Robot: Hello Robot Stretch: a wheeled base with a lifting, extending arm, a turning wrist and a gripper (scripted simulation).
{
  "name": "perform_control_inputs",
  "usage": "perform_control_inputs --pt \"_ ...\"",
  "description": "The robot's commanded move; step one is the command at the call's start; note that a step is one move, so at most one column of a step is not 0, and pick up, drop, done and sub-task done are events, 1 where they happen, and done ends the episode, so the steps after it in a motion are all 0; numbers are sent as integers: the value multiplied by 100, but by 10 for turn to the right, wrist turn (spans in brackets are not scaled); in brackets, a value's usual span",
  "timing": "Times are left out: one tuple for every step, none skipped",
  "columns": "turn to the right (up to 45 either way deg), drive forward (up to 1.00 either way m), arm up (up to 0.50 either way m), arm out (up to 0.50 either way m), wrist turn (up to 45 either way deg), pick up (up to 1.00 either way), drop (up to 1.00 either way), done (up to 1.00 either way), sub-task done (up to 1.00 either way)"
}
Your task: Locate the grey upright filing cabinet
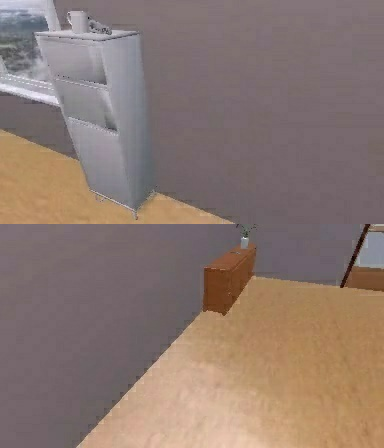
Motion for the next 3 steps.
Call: perform_control_inputs --pt "0 20 0 0 0 0 0 0 0" --pt "-270 0 0 0 0 0 0 0 0" --pt "0 0 0 0 0 0 0 100 0"
